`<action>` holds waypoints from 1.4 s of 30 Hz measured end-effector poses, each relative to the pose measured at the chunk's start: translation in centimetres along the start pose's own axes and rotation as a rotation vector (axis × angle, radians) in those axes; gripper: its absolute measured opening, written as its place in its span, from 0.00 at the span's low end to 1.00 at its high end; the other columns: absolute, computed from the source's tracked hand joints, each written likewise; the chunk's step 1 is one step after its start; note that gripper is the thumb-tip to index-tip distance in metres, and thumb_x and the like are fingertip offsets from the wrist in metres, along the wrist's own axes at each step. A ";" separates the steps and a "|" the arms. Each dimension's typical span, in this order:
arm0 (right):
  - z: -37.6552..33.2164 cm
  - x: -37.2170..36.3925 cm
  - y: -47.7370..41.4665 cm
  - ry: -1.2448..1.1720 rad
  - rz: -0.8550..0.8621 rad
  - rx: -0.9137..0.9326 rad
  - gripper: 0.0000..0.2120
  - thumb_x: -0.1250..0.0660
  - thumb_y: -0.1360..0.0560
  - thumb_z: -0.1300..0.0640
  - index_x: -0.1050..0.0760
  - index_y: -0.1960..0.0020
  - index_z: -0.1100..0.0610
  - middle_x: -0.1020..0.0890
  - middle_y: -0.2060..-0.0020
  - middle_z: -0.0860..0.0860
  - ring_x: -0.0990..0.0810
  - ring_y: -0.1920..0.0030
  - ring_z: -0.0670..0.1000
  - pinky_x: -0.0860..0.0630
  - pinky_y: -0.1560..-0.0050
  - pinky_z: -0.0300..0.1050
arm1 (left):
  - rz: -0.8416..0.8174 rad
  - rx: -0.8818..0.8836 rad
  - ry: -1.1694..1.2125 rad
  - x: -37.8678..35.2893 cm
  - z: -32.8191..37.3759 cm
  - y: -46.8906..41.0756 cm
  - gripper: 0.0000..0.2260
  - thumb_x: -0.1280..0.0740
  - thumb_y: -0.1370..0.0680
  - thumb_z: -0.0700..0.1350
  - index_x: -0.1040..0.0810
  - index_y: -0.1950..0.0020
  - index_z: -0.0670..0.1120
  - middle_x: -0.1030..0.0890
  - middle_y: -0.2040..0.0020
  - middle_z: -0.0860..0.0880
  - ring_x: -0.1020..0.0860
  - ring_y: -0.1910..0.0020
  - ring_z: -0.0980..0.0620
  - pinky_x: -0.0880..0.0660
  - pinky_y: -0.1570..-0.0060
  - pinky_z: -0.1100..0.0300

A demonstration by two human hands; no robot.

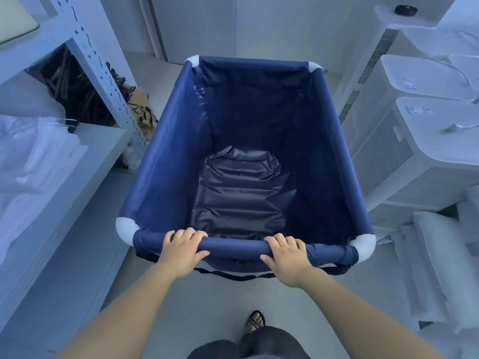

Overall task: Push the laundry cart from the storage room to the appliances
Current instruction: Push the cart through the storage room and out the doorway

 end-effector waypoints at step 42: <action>11.1 20.3 -39.3 0.095 -0.030 -0.181 0.24 0.50 0.20 0.38 0.41 0.30 0.50 0.32 0.37 0.52 0.31 0.38 0.56 0.44 0.30 0.55 | -0.163 -0.075 0.011 15.2 -3.6 -44.3 0.18 0.47 0.20 0.61 0.38 0.32 0.58 0.28 0.38 0.54 0.31 0.38 0.49 0.41 0.35 0.51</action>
Point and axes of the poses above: each hand's wrist, its own y-axis away from the middle knuckle, its own x-axis out of the back of the hand, z = x × y, the point moved 6 cm from there along -y, towards the middle knuckle
